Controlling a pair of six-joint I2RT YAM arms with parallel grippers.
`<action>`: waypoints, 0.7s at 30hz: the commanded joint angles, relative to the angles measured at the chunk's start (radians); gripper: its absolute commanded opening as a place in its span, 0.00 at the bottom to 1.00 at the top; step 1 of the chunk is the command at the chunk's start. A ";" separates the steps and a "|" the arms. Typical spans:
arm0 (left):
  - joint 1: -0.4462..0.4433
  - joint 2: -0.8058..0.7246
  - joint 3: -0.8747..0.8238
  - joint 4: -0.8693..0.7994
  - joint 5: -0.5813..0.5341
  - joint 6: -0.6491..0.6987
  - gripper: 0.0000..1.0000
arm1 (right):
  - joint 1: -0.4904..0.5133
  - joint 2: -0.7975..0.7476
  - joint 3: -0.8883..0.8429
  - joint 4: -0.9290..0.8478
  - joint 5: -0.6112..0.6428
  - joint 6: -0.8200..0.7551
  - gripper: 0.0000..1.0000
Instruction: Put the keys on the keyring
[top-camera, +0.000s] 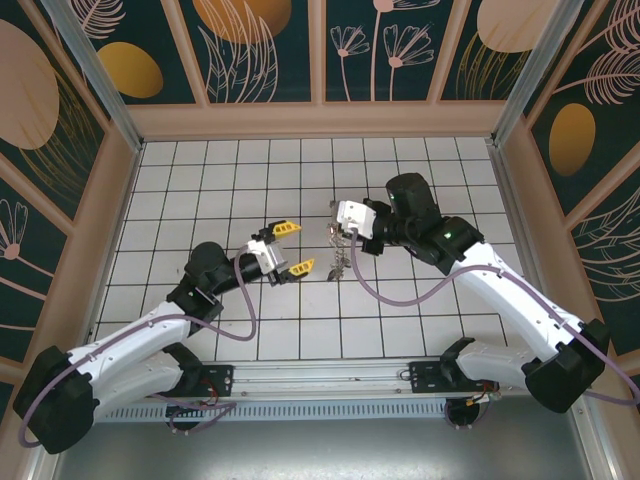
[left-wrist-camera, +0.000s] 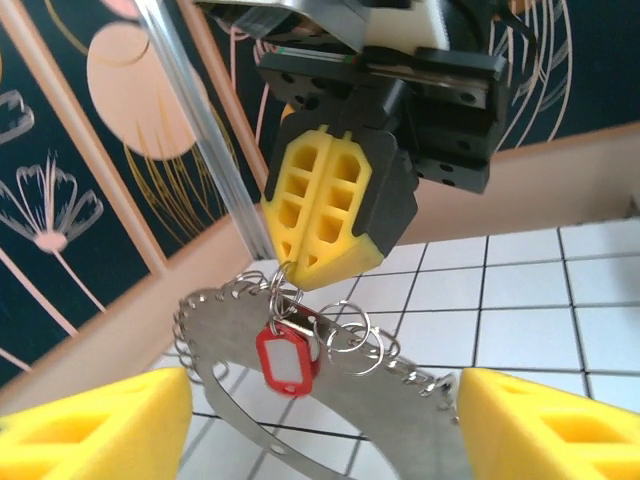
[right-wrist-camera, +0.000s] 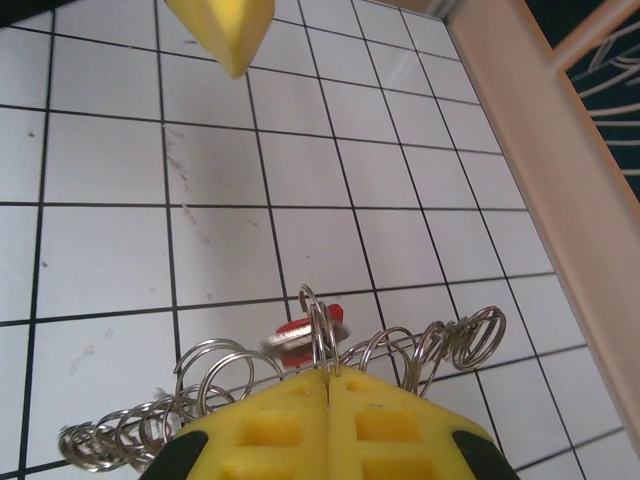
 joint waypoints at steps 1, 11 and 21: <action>0.004 0.014 0.070 -0.072 -0.052 -0.165 0.73 | 0.014 -0.014 -0.022 0.082 0.024 0.074 0.00; 0.004 0.130 0.142 -0.105 0.041 -0.009 0.57 | 0.016 -0.044 -0.096 0.172 -0.122 0.136 0.00; 0.005 0.162 0.188 -0.185 0.054 0.146 0.39 | -0.001 -0.066 -0.122 0.206 -0.244 0.192 0.00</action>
